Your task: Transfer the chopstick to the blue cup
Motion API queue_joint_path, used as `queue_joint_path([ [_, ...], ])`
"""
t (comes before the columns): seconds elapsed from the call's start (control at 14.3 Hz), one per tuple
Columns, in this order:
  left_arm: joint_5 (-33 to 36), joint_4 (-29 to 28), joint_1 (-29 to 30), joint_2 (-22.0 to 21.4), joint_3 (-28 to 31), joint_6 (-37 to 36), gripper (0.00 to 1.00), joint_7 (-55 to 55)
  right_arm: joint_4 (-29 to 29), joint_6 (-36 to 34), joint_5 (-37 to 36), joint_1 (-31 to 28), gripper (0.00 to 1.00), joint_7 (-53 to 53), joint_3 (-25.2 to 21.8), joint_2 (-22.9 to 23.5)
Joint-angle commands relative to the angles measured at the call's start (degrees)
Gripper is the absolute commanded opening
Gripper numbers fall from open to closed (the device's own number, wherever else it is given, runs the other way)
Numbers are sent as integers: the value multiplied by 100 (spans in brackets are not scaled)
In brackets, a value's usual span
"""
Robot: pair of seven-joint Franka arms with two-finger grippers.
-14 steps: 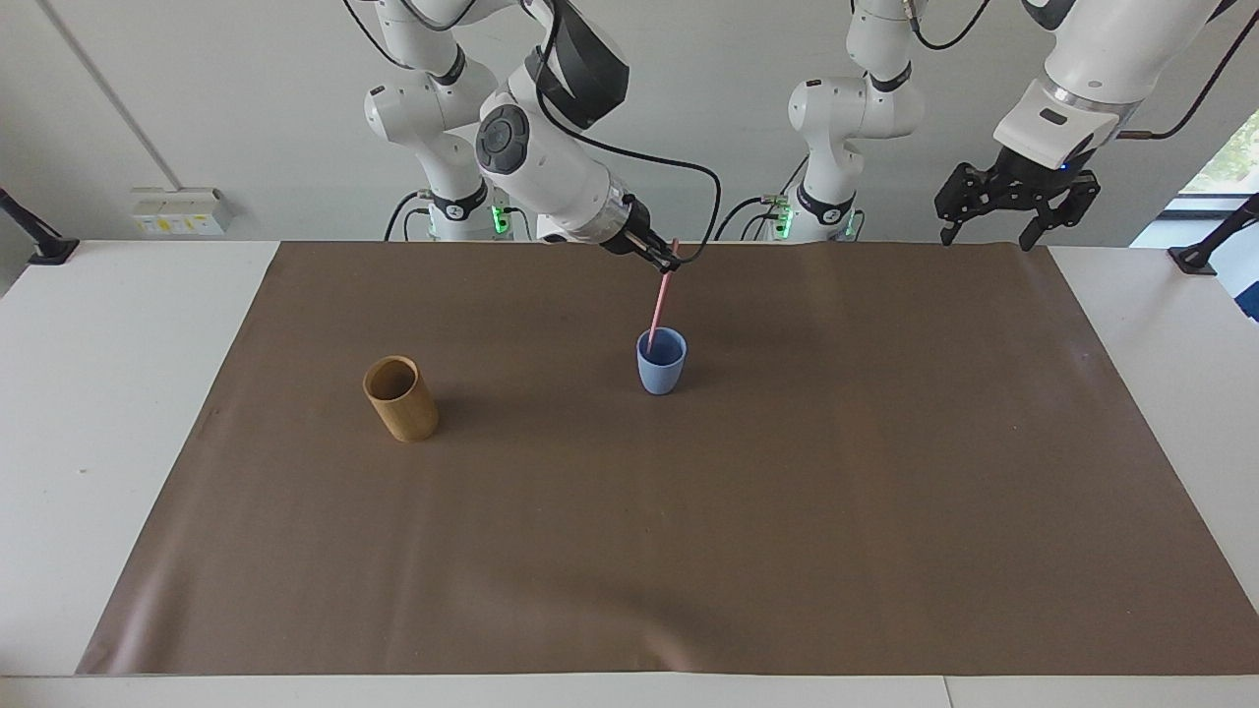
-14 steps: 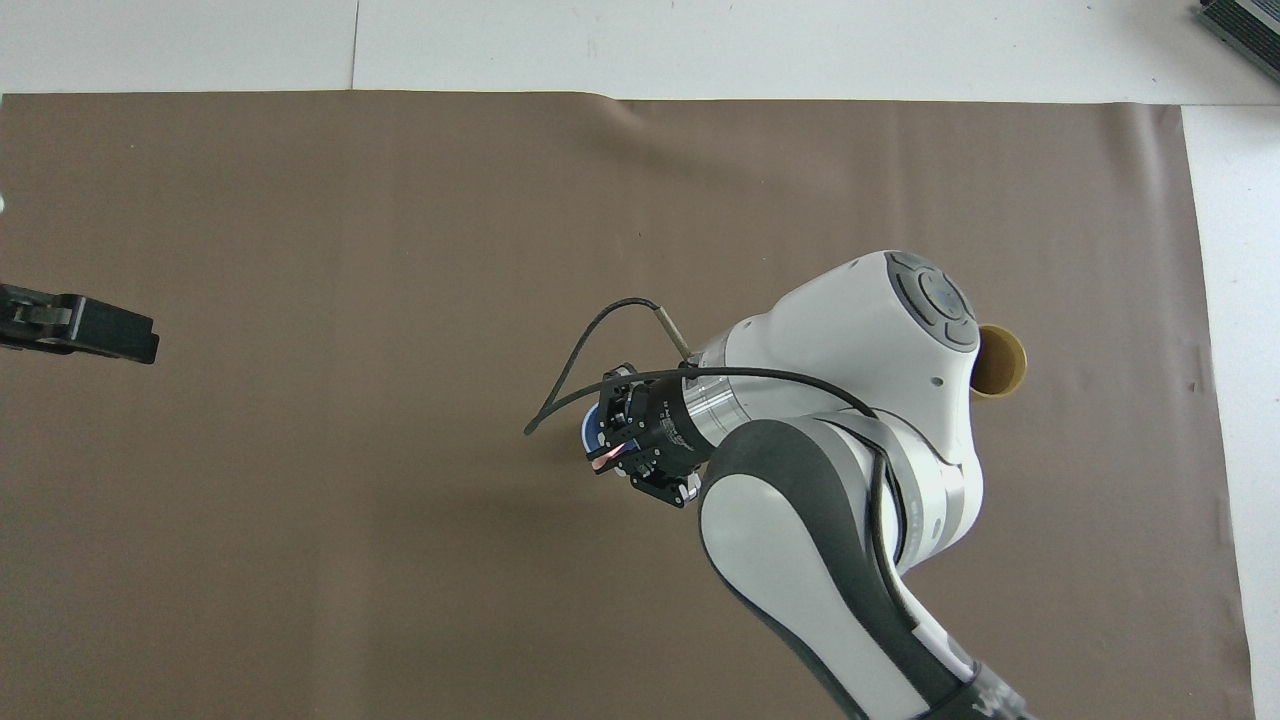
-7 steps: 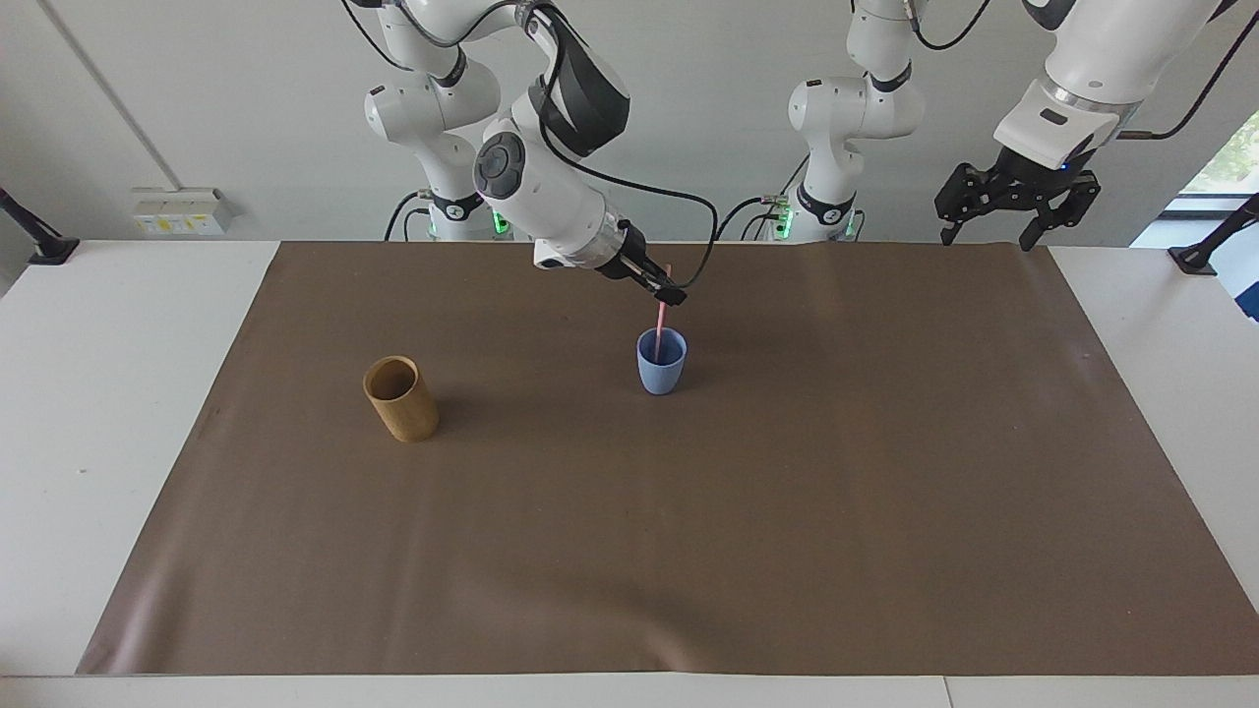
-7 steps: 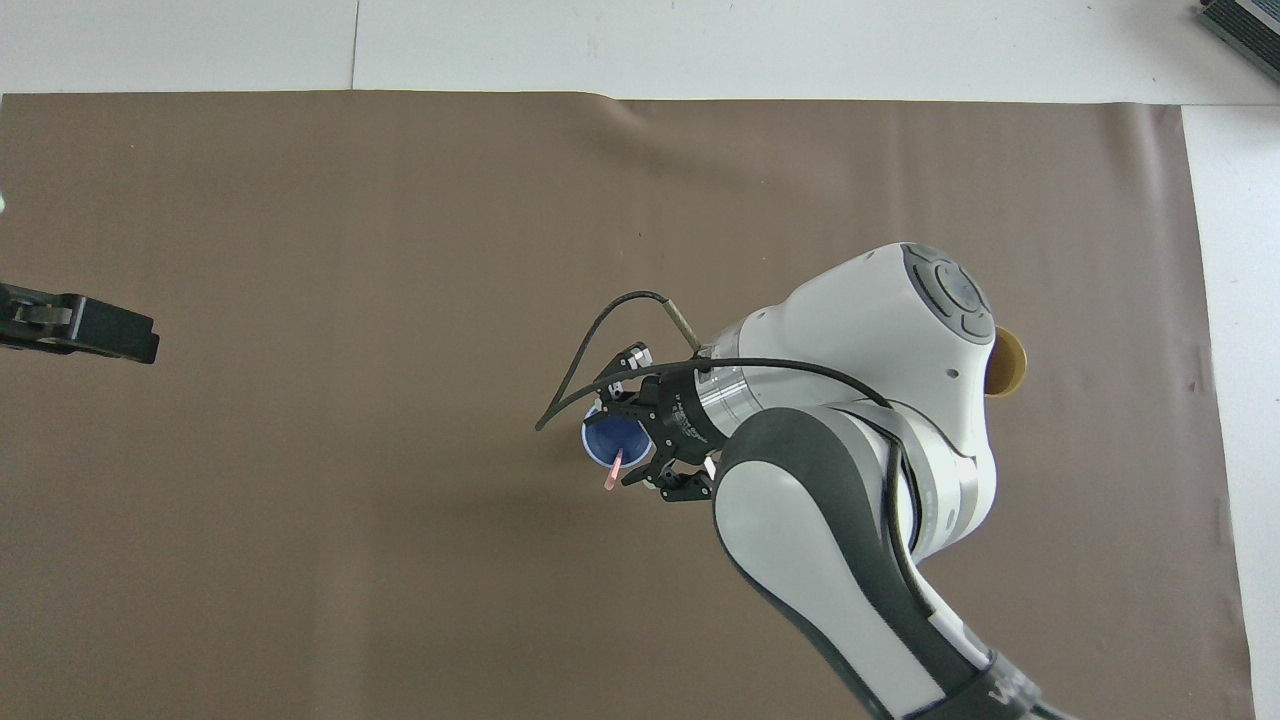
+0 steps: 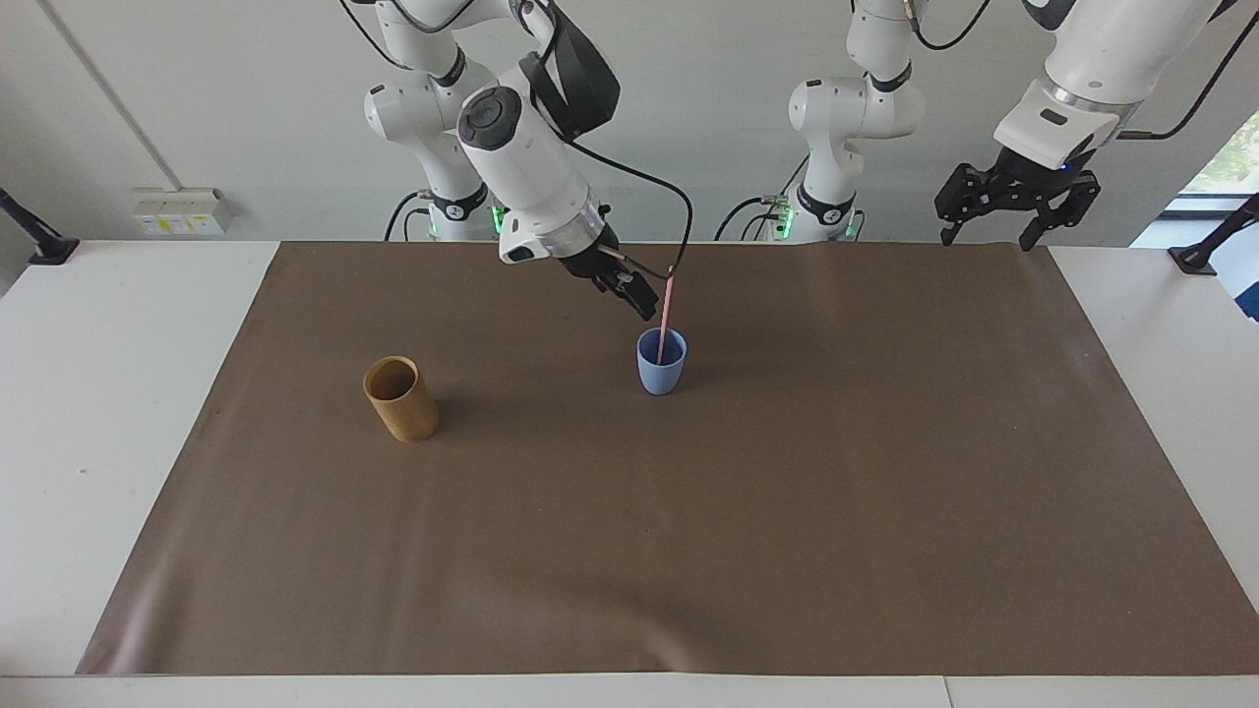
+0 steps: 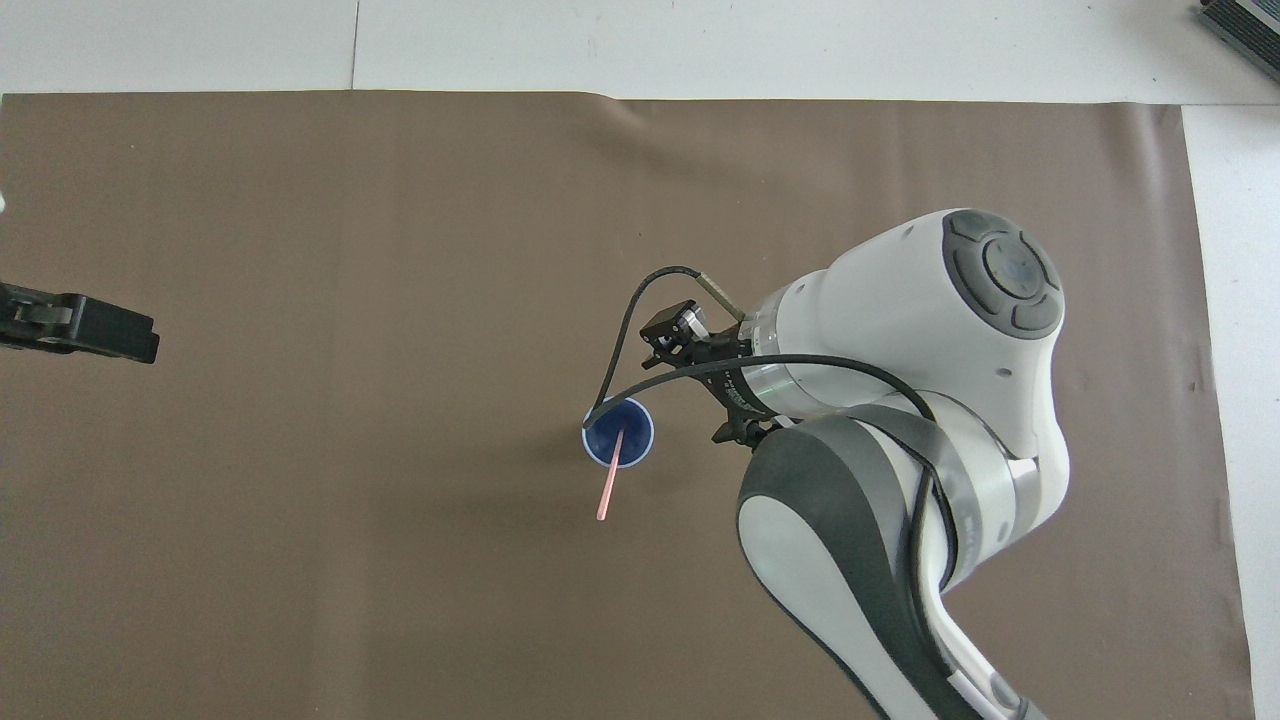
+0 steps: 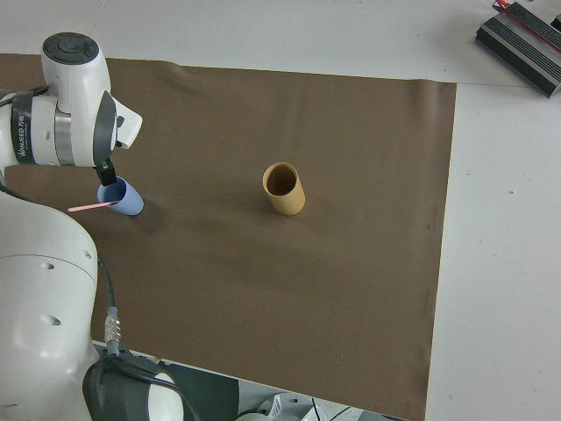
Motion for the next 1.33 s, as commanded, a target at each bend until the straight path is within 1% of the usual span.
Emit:
queue_joint_path([
  [0.0, 103, -110, 77, -114, -61, -38, 100, 11, 13, -228, -730, -281, 100, -1030, 13, -178],
  [0.14, 103, -110, 77, -114, -61, -38, 100, 11, 22, -378, -1144, -535, 100, -2075, 13, -310],
  [0.21, 103, -110, 77, -114, -61, -38, 100, 11, 22, -509, -1190, -728, 100, -2576, 13, -398],
  [0.49, 103, -110, 77, -114, -61, -38, 100, 11, 48, -1045, -1216, -1466, 100, -3598, 4, -662],
  [0.63, 103, -110, 77, -114, -61, -38, 100, 11, 179, -1309, -1330, -1766, 100, -3776, -14, -671],
  [0.77, 103, -110, 77, -114, -61, -38, 100, 11, 398, -1371, -1768, -1925, 100, -3873, -5, -662],
  [0.98, 103, -102, 77, -114, -61, -47, 100, 11, 873, -1774, -1972, -1960, 100, -3873, -14, -662],
  [1.26, 103, -93, 77, -114, -61, -38, 100, 11, 1391, -2310, -1955, -1969, 100, -3882, -57, -688],
])
